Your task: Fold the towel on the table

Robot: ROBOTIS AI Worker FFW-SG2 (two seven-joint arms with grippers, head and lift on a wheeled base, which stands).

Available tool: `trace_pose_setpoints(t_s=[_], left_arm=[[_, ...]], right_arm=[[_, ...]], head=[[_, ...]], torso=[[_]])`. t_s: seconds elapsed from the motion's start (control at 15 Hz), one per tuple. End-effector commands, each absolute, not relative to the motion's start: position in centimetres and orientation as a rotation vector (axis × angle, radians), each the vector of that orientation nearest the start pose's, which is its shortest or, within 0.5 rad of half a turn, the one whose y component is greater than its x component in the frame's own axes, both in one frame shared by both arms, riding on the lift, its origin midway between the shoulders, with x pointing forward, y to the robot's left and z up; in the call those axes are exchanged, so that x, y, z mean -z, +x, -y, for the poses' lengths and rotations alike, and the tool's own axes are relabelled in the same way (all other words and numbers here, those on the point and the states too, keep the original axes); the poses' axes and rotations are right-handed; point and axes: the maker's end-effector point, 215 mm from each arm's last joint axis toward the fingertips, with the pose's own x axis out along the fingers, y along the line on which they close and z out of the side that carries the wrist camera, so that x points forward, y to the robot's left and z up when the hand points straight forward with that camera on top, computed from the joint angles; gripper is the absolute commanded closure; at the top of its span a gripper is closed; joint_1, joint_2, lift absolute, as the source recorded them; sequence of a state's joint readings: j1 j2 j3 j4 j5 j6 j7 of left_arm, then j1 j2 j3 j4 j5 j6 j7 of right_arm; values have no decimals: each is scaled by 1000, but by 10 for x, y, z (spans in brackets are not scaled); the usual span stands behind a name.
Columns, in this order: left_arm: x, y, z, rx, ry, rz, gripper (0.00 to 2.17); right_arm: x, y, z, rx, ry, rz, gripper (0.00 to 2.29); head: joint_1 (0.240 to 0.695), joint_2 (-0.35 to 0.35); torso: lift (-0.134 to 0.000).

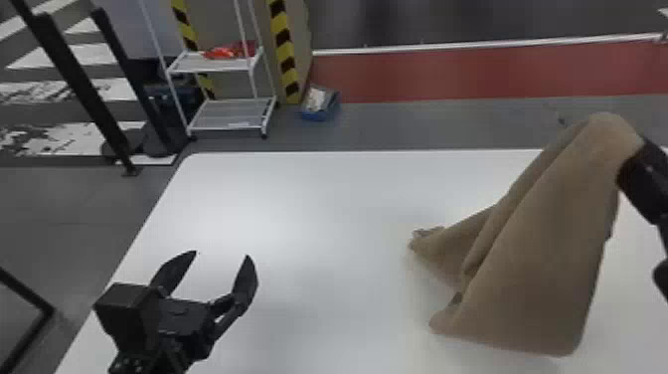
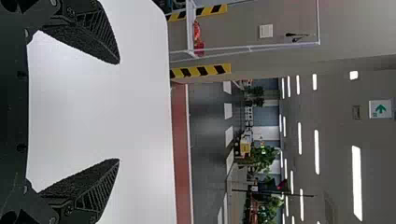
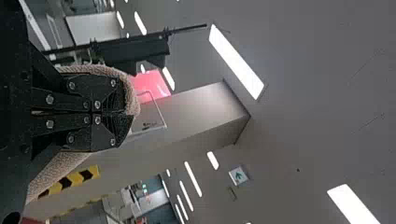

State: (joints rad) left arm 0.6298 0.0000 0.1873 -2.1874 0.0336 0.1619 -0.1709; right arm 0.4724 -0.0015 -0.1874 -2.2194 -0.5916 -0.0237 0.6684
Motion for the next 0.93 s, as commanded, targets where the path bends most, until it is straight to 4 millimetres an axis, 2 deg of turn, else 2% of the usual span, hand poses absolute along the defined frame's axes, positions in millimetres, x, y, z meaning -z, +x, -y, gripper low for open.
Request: trace_pose_setpoints(t_s=[0.0, 0.2, 0.27, 0.33, 0.4, 0.47, 0.53, 0.67, 0.8, 0.87], left_arm=[[361, 403, -291, 10, 46, -177, 151], [364, 404, -290, 12, 43, -180, 151], [364, 404, -290, 12, 43, -180, 151], [364, 404, -290, 13, 42, -182, 151], [364, 404, -290, 13, 42, -182, 151], [364, 404, -290, 13, 40, -181, 151], [365, 403, -290, 13, 40, -183, 151], [364, 403, -289, 18, 40, -181, 151], [364, 401, -269, 63, 29, -182, 154], [364, 401, -254, 101, 24, -182, 154]], right_arm=[[166, 413, 216, -455, 253, 391, 2256], [201, 437, 237, -248, -29, 268, 2260], [211, 441, 243, -211, -75, 232, 2256], [228, 447, 252, -180, -112, 169, 2007], [246, 449, 263, -159, -134, 105, 1420], [254, 449, 274, -135, -148, 76, 491], [265, 448, 291, -99, -162, 35, -2], [278, 444, 318, -52, -173, -15, -1], [293, 440, 338, -5, -172, -63, 46], [297, 439, 341, 0, -170, -76, 46]], head=[[695, 129], [695, 96], [695, 74], [695, 65], [695, 60], [695, 54], [695, 49], [695, 10], [695, -23], [695, -43]], torso=[[-125], [-125], [-125], [-125], [-125], [-125], [-125], [-125], [-125], [-125]])
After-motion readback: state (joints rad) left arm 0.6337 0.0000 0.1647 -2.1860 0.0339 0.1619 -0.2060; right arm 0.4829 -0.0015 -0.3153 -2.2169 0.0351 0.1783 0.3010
